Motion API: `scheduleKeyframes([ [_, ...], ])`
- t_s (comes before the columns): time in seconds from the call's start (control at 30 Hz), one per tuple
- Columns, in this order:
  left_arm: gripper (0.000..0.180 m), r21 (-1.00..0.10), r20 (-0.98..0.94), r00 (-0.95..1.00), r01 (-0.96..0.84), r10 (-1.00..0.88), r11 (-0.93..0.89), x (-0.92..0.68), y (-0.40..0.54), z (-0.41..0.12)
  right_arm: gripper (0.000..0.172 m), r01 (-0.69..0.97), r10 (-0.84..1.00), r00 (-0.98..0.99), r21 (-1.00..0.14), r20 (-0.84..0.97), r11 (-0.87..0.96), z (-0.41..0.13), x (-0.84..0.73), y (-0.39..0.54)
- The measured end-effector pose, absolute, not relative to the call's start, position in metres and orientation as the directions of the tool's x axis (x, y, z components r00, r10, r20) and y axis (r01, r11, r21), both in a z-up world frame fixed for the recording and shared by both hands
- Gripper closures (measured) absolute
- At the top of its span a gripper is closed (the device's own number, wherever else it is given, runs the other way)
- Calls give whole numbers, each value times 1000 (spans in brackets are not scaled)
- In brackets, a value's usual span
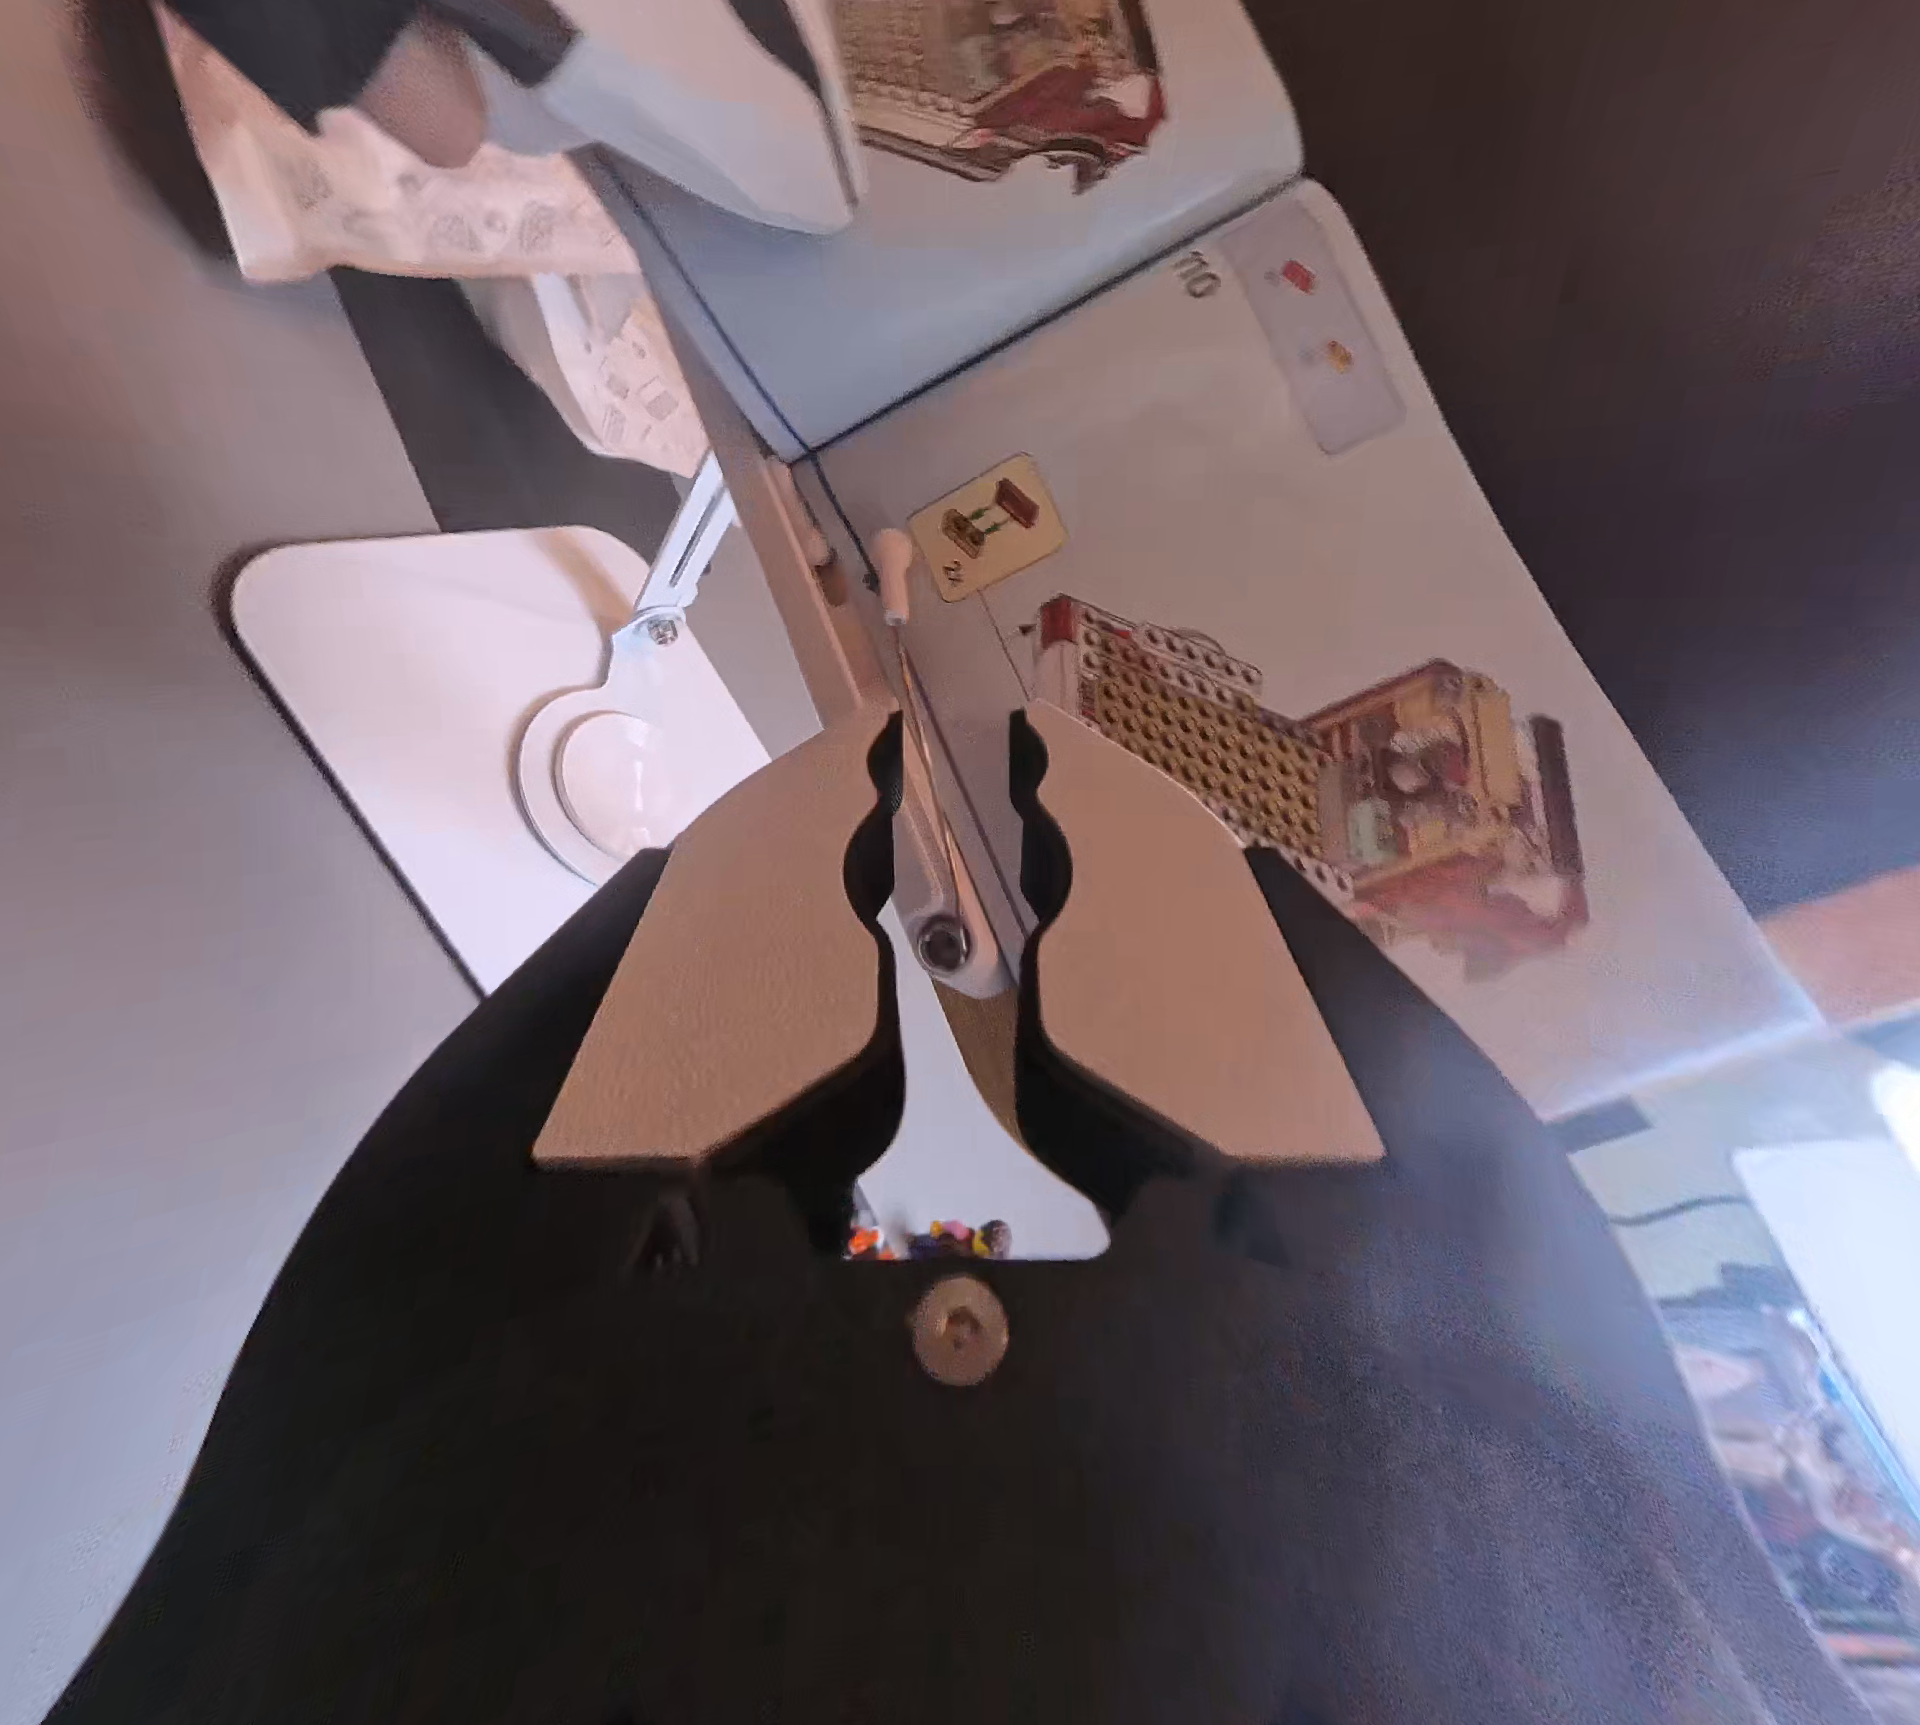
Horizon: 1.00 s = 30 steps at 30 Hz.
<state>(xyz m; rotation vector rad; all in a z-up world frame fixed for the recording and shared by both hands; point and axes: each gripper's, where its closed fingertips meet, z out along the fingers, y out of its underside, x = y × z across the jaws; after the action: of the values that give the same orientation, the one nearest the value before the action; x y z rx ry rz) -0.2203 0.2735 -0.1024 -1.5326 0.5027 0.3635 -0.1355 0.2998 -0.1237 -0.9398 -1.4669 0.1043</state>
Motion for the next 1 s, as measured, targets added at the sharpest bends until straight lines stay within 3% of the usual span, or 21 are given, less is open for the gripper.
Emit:
scheduleKeyframes([
  [0.13, 180, -847, -530, 844, -531, -84, 1, -227, 260, -108, 153, 413, 683, 354, -762, 638, 498, -109, -107, 321],
  [0.23, 180, -838, -542, 838, -544, -59, -42, -238, 255, -115, 161, 419, 691, 474, -830, 546, 369, -111, -89, 352],
  [0.3, 180, -839, -538, 842, -539, -43, -76, -248, 256, -120, 172, 437, 662, 529, -839, 531, 324, -112, -81, 371],
  [0.43, 180, -842, -529, 848, -527, -14, -114, -263, 261, -125, 163, 509, 555, 579, -796, 598, 328, -106, -79, 393],
  [0.57, 180, -838, -537, 844, -533, 3, -115, -268, 263, -124, 166, 491, 578, 602, -826, 551, 276, -106, -82, 403],
  [0.63, 180, -823, -561, 828, -556, 10, -120, -269, 262, -123, 155, 461, 586, 615, -844, 527, 275, -104, -79, 403],
  [0.8, 180, -811, -576, 817, -570, 15, -129, -274, 262, -121, 93, 232, 678, 701, -970, 220, 74, -92, -68, 418],
  [0.83, 180, -807, -583, 813, -576, 17, -133, -275, 263, -120, 87, 213, 703, 693, -977, 163, 16, -95, -72, 423],
  [0.9, 180, -802, -589, 808, -581, 22, -138, -276, 264, -119, 93, 167, 770, 637, -980, 21, -111, -100, -80, 428],
  [0.93, 180, -802, -590, 807, -582, 21, -139, -277, 265, -118, 106, 155, 812, 582, -975, -39, -157, -102, -85, 426],
  [1.0, 180, -800, -589, 808, -581, 11, -150, -277, 266, -119, 114, 155, 861, 505, -974, -65, -165, -103, -91, 422],
])
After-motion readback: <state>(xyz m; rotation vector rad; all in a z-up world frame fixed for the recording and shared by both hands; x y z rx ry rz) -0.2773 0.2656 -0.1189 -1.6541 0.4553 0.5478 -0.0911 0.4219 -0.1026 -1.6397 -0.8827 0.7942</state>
